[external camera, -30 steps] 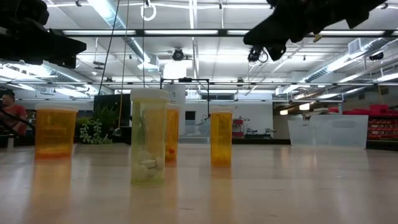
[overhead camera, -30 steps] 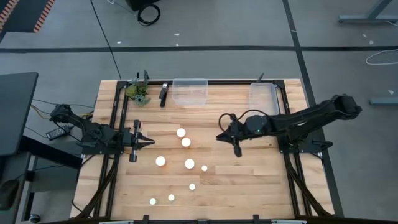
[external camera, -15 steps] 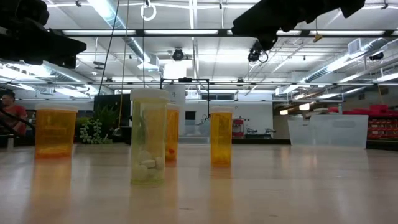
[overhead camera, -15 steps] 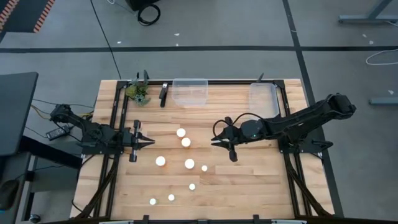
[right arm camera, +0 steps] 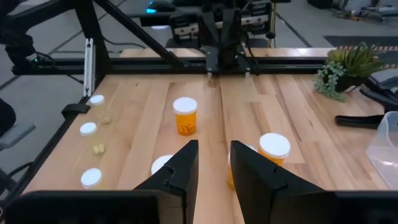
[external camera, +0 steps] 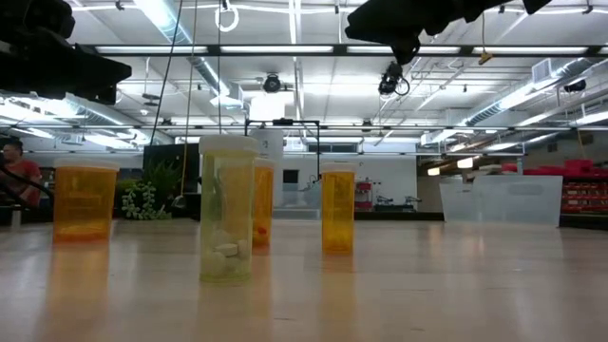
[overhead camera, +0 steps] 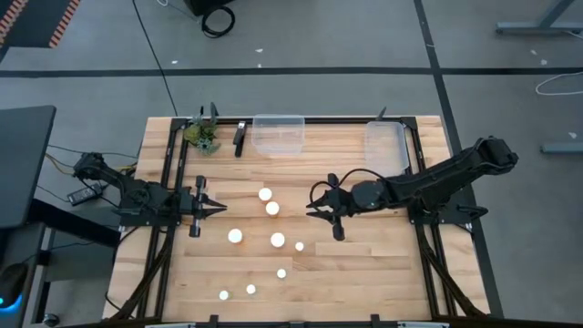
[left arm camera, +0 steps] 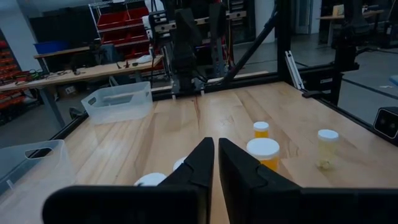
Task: Pick and place medicine bottles into bin by pill shape (circle, oval)
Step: Put the top small orange pill bottle into the right transparent bin
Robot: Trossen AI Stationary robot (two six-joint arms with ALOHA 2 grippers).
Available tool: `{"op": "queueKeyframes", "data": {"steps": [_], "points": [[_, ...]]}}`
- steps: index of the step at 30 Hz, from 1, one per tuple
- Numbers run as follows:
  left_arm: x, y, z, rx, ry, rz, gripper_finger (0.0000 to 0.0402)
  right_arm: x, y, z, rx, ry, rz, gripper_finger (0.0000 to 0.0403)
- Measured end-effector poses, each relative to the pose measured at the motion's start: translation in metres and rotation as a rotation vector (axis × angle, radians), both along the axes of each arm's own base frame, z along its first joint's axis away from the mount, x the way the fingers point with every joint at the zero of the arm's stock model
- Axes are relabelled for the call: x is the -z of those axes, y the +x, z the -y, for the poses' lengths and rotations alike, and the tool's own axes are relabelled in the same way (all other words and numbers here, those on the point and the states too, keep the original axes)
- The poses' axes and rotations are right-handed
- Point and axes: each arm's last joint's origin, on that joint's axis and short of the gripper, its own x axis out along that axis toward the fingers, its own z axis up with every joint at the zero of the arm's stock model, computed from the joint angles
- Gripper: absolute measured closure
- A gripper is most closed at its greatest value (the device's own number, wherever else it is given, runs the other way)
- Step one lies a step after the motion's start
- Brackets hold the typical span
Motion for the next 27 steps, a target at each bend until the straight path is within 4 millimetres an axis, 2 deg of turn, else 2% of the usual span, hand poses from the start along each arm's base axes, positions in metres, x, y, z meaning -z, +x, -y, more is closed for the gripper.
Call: {"op": "queueKeyframes", "data": {"steps": [9,14,22,27], "points": [[0.0,0.0,0.0,0.0,-0.001,0.002,0.0363,0.008,0.013,-0.003,0.004,-0.004,-0.007,0.0302],[0.0,0.001,0.0,-0.001,0.003,-0.005,0.037,0.01,0.034,-0.01,-0.004,-0.027,-0.067,0.0302],[0.002,0.001,0.001,0.0,0.009,-0.019,0.0366,0.026,0.074,-0.026,-0.032,-0.085,-0.229,0.0301],[0.002,0.001,0.001,0.0,0.009,-0.017,0.0361,0.035,0.09,-0.037,-0.058,-0.134,-0.324,0.0278]]}}
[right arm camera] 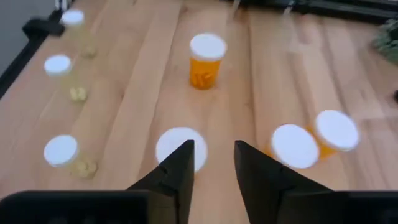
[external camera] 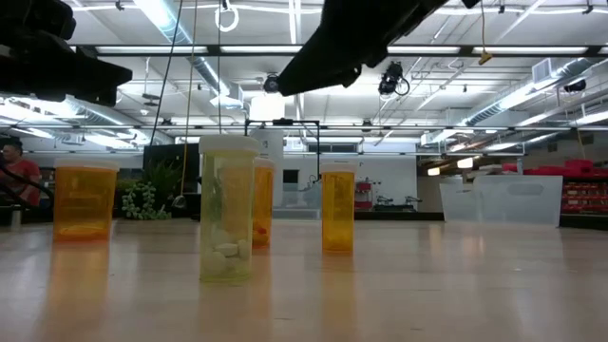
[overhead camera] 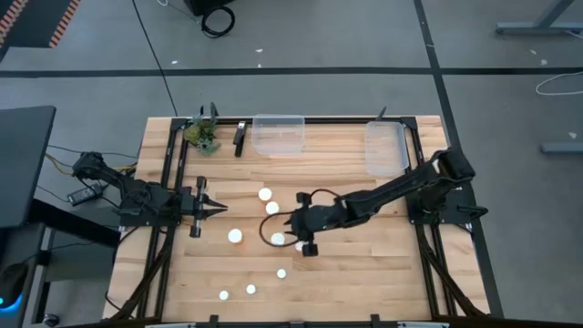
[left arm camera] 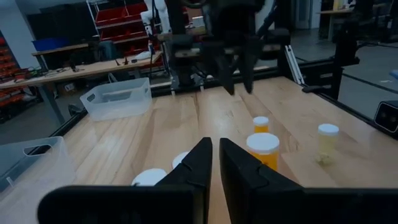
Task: Pick and place medicine bottles into bin by pill shape (circle, oval)
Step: Put the top small orange pill bottle into the right transparent bin
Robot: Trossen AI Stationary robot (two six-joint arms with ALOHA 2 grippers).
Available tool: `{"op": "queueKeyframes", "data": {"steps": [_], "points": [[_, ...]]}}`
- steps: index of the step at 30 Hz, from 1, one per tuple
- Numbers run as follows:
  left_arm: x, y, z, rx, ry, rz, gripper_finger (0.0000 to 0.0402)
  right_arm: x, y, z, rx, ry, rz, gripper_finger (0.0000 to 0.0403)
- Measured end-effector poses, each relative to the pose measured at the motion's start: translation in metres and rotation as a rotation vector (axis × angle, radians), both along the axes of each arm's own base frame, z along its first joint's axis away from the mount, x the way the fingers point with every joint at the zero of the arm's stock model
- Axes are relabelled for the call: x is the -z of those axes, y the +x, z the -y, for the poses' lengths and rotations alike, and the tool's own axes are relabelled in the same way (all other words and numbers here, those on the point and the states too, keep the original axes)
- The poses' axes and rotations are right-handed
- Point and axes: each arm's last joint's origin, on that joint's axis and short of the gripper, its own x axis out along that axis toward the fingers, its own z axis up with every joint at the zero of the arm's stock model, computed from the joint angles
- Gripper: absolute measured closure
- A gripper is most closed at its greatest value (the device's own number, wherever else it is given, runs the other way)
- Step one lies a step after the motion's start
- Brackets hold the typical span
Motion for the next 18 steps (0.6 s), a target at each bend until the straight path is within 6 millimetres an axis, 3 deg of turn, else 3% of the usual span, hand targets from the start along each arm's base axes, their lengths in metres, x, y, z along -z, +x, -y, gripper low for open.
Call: {"op": "queueKeyframes", "data": {"steps": [10,18], "points": [[0.0,0.0,0.0,0.0,-0.002,0.003,0.0372,0.005,-0.001,-0.016,0.042,-0.014,-0.091,0.0202],[0.0,0.0,0.0,0.0,-0.002,0.004,0.0362,0.009,-0.005,-0.016,0.105,0.011,-0.141,0.0182]]}}
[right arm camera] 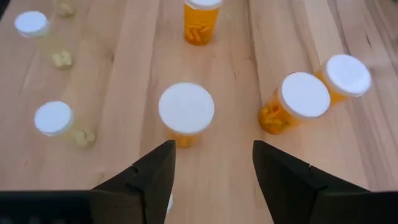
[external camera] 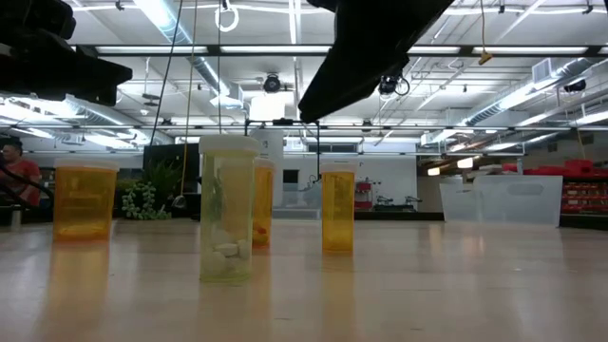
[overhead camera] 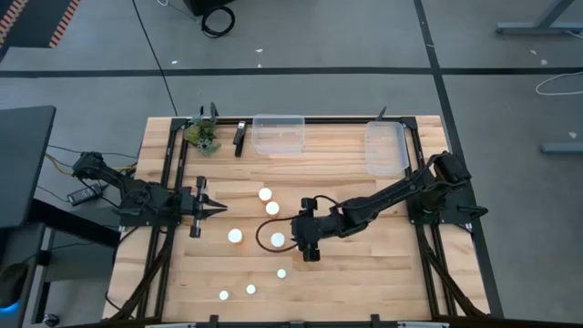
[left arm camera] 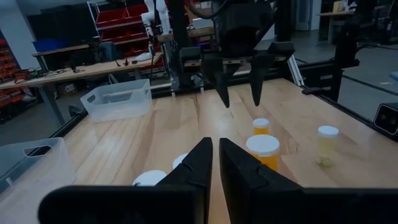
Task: Pick and place medicine bottles into bin by pill shape (circle, oval)
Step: Put the top small orange pill bottle into the right transparent bin
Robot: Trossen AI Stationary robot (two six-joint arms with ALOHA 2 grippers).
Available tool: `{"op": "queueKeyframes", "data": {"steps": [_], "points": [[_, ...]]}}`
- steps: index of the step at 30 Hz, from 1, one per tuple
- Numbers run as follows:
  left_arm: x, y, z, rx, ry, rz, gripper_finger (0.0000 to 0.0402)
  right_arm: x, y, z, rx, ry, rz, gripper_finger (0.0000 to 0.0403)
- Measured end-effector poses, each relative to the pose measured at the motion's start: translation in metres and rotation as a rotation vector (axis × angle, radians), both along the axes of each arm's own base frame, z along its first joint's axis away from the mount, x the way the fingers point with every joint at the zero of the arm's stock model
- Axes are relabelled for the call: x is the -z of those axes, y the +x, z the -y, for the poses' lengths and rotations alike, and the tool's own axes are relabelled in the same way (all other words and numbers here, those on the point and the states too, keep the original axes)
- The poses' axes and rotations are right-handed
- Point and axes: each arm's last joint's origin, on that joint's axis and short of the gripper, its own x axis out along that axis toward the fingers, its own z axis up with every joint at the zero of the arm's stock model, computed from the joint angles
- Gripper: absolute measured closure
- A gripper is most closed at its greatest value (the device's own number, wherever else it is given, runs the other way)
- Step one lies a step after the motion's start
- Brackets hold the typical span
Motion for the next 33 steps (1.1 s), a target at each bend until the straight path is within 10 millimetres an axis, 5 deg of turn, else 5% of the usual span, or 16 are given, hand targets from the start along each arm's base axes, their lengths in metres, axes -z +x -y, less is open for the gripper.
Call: {"op": "queueKeyframes", "data": {"steps": [11,33], "points": [[0.001,0.0,0.0,0.0,0.003,-0.005,0.0372,-0.016,0.021,-0.026,-0.03,-0.047,-0.155,0.0181],[0.001,0.0,0.0,0.0,0.003,-0.005,0.0374,0.014,0.043,-0.033,-0.078,-0.053,-0.417,0.016]]}}
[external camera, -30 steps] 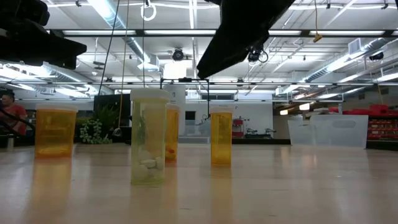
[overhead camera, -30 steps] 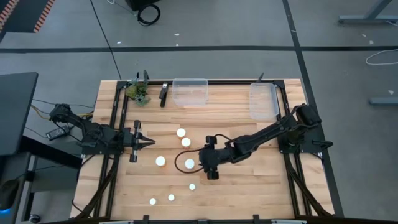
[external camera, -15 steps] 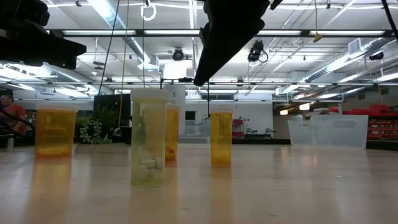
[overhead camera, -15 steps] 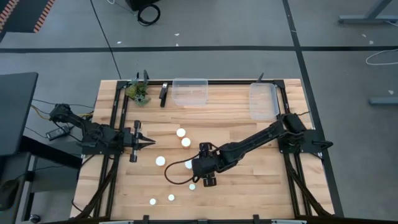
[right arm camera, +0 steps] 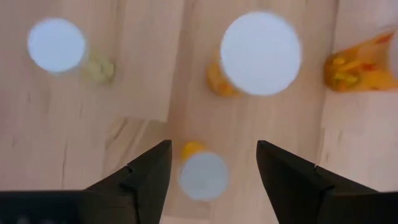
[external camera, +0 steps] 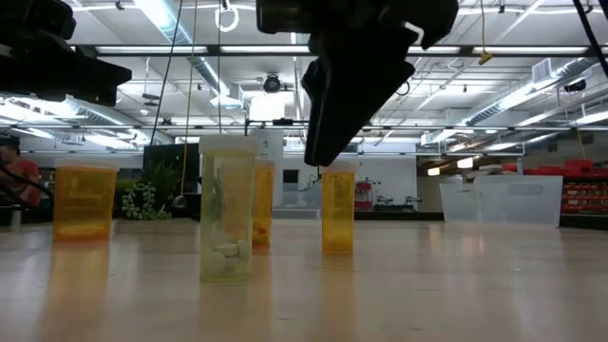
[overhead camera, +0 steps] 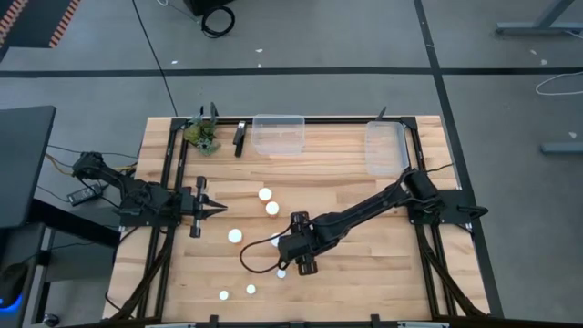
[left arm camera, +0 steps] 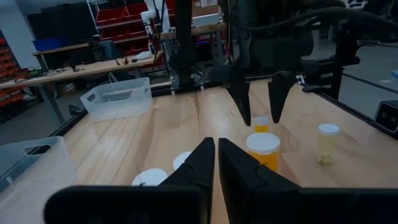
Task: Pick and place medicine bottles into bin by pill shape (circle, oval)
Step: Put the top small orange pill bottle into the right transparent bin
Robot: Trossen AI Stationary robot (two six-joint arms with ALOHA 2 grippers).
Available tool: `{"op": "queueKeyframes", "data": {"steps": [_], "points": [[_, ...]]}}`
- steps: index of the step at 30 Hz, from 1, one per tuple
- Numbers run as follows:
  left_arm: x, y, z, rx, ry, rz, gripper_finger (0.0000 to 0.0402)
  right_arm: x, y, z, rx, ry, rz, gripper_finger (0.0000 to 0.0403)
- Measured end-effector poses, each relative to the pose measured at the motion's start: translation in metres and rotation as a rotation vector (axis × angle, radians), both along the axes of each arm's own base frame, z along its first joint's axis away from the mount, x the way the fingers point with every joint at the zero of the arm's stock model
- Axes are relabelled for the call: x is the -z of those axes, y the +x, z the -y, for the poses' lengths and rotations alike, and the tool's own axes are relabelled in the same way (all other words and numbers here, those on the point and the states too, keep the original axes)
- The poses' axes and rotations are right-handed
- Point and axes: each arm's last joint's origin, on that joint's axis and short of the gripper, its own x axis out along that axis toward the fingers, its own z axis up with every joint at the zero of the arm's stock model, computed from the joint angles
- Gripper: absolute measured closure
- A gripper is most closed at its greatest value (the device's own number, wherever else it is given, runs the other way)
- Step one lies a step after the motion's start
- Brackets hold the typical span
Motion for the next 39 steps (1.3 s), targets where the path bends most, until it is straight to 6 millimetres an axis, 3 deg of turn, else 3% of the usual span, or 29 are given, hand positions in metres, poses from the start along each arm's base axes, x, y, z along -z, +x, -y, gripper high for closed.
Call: {"op": "queueKeyframes", "data": {"steps": [19,29,39], "points": [[0.0,0.0,0.0,0.0,-0.001,0.001,0.0376,0.006,-0.001,0.002,0.015,0.048,-0.045,0.0148],[0.0,0.0,0.0,0.0,0.0,0.001,0.0363,0.01,0.001,0.003,0.028,0.05,-0.049,0.018],[0.0,0.0,0.0,0.0,0.0,0.001,0.0372,0.016,0.001,0.004,0.028,0.069,-0.048,0.0183]]}}
